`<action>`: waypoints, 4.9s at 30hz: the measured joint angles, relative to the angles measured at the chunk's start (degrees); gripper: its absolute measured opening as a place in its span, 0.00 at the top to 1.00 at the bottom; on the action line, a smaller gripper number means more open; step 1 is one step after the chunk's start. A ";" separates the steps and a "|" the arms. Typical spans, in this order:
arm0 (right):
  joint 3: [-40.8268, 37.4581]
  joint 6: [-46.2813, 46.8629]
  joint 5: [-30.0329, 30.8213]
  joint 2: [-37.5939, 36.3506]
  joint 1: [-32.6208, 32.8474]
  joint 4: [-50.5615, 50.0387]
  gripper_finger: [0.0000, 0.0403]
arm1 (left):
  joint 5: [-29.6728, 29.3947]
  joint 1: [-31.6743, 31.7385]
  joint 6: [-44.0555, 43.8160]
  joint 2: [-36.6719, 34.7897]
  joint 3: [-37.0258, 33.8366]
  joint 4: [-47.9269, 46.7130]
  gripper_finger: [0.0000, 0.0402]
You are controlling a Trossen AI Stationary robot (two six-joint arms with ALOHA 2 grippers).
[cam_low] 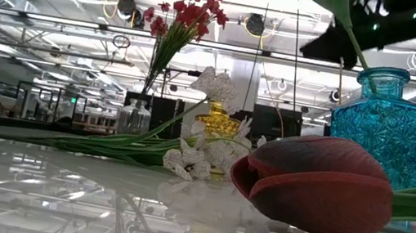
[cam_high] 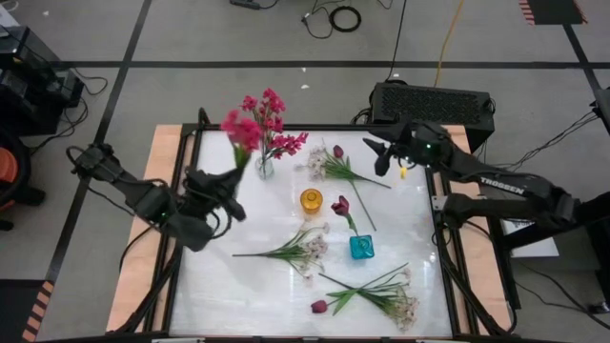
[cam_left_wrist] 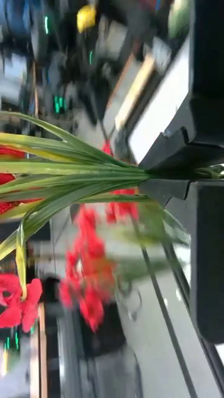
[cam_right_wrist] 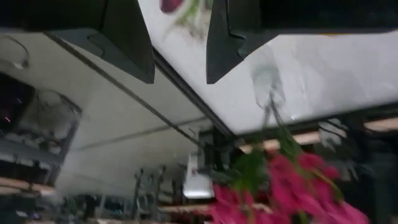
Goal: Sort flowers into vase by color
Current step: Put the pink flower into the transparent vase
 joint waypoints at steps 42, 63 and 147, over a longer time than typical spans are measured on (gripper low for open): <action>33.33 -5.99 3.37 27.71 34.04 1.48 0.61 | 79.37 27.23 52.63 12.85 0.02 91.43 0.97; 33.33 -7.10 3.07 26.97 35.87 0.97 0.80 | 79.45 27.45 54.12 11.47 0.00 88.94 0.97; 34.60 -1.93 6.05 26.97 36.20 -8.89 0.87 | 78.05 26.93 51.50 2.05 0.00 56.34 0.97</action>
